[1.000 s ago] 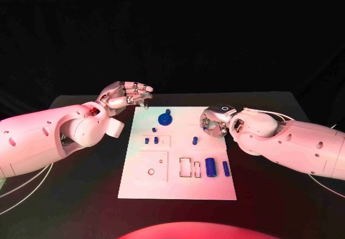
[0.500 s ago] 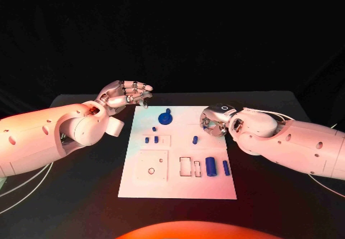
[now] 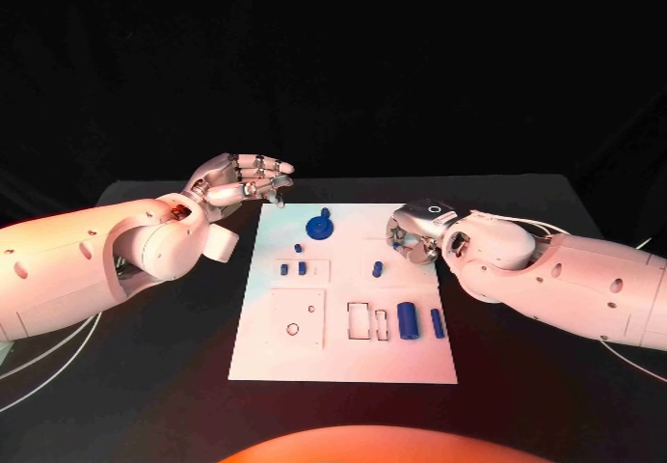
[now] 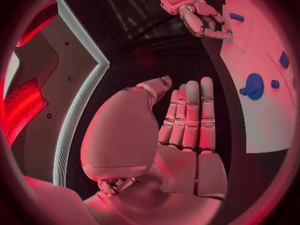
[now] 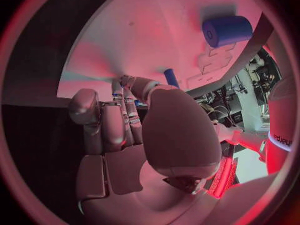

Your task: Assemble the parts on the task board

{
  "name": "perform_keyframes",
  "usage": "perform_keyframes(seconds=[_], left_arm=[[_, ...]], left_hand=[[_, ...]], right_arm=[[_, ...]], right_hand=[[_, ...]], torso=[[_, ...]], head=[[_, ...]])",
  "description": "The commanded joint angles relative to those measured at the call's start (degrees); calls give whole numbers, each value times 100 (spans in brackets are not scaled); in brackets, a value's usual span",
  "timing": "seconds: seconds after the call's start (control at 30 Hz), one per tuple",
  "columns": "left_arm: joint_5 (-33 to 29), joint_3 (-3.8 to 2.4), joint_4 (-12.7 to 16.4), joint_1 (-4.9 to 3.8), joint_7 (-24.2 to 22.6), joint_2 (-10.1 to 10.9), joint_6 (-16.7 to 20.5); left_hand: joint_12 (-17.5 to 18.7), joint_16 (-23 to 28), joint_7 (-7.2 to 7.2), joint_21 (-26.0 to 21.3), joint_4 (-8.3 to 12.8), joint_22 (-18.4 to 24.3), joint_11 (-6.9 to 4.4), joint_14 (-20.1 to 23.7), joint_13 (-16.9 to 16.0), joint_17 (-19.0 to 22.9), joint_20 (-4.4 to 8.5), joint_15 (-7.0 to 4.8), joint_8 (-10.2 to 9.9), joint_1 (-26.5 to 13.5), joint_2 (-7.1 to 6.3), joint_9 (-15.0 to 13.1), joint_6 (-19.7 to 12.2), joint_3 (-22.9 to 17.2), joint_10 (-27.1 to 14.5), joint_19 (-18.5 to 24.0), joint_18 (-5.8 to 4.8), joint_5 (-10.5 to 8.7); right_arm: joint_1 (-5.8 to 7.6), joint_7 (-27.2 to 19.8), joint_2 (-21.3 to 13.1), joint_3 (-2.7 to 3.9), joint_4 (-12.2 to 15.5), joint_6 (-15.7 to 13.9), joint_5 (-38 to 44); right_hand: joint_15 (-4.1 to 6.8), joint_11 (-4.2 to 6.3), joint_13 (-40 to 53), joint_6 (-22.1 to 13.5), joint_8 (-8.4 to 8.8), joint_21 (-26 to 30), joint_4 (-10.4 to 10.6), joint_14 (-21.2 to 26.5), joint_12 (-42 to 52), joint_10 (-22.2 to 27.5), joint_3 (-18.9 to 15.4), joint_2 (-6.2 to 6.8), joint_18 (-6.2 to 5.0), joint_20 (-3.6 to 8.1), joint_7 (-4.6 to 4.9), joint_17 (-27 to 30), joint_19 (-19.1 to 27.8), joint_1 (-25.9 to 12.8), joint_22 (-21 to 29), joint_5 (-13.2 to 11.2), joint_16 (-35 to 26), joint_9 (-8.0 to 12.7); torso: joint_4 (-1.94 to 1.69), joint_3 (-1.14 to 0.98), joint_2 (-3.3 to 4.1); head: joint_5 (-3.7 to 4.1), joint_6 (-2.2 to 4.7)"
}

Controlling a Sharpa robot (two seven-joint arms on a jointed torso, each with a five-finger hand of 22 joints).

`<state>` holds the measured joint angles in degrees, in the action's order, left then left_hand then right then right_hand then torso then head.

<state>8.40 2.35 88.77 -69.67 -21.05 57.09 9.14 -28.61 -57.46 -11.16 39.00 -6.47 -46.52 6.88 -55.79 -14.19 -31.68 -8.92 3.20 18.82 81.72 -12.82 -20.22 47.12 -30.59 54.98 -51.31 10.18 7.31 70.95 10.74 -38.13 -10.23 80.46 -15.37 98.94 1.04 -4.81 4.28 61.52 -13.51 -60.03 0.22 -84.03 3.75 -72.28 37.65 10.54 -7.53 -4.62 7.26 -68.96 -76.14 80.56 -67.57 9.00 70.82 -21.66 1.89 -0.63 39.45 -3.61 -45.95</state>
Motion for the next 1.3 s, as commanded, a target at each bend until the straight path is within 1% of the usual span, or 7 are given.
perform_keyframes(seconds=[0.03,0.23,0.4,0.63,1.03,1.2,1.3], left_arm=[[-40,-6,1,-2,-35,-4,29],[-41,-6,-23,-2,-37,-4,78],[-46,-6,-54,-2,-48,-14,104],[-62,-6,-85,-2,-63,-35,122],[-103,-6,-121,-1,-68,-98,110],[-114,-6,-127,-1,-67,-131,95],[-117,-6,-130,-1,-66,-146,91]], left_hand=[[25,21,-8,-11,13,6,32,-9,8,7,0,16,-15,52,13,8,-25,17,-12,-20,26,8],[75,49,-67,-47,-3,30,88,-24,46,12,-21,54,-66,37,8,43,-148,68,-127,-42,20,4],[82,55,-82,-58,-6,37,102,-26,54,12,-28,65,-69,37,9,48,-177,83,-159,-48,20,5],[84,57,-87,-63,-8,41,107,-27,57,12,-31,69,-70,36,9,50,-189,89,-172,-51,20,5],[87,62,-97,-73,-10,47,117,-29,62,12,-37,77,-72,38,11,54,-216,102,-200,-56,20,6],[88,63,-99,-75,-10,48,119,-29,63,12,-38,78,-73,38,12,55,-222,104,-206,-57,20,6],[88,63,-99,-75,-10,48,119,-29,63,12,-38,78,-73,38,12,55,-222,104,-206,-57,20,6]], right_arm=[[-13,80,-53,-6,25,-207,30],[5,-59,-196,20,155,-619,-57],[44,-209,-347,52,309,-1020,-170],[77,-356,-524,75,692,-1280,-378],[-21,-270,-368,78,1367,-1148,-412],[-69,-172,-154,65,1487,-911,-391],[-108,-122,-17,53,1504,-762,-370]], right_hand=[[25,135,2,41,-34,-26,8,-259,19,-177,35,-98,109,18,15,-8,-21,31,-10,-16,26,-8],[25,133,-1,35,-33,-66,2,-261,11,-171,44,-95,117,18,16,-23,-33,16,-44,-25,48,-13],[25,134,-1,36,-34,-99,0,-264,9,-171,46,-94,124,18,16,-38,-47,13,-71,-28,64,-15],[26,136,-2,37,-36,-128,-15,-268,7,-174,58,-92,128,18,14,-50,-56,14,-96,-29,83,-21],[26,134,-2,36,-37,-126,-24,-269,5,-175,65,-91,127,19,17,-54,-51,11,-98,-28,93,-26],[26,133,-3,36,-38,-110,-28,-269,4,-177,69,-89,123,19,21,-51,-42,7,-88,-27,94,-29],[25,132,-3,36,-39,-113,-29,-270,3,-177,71,-91,123,19,23,-52,-42,5,-91,-25,97,-30]], torso=[[-6,-2,-6],[6,7,-11],[14,0,-2],[8,-2,1],[18,-1,-4],[1,11,-7],[-4,6,0]], head=[[-14,1],[-26,11],[-25,24],[-44,40],[-200,31],[-283,0],[-348,-23]])
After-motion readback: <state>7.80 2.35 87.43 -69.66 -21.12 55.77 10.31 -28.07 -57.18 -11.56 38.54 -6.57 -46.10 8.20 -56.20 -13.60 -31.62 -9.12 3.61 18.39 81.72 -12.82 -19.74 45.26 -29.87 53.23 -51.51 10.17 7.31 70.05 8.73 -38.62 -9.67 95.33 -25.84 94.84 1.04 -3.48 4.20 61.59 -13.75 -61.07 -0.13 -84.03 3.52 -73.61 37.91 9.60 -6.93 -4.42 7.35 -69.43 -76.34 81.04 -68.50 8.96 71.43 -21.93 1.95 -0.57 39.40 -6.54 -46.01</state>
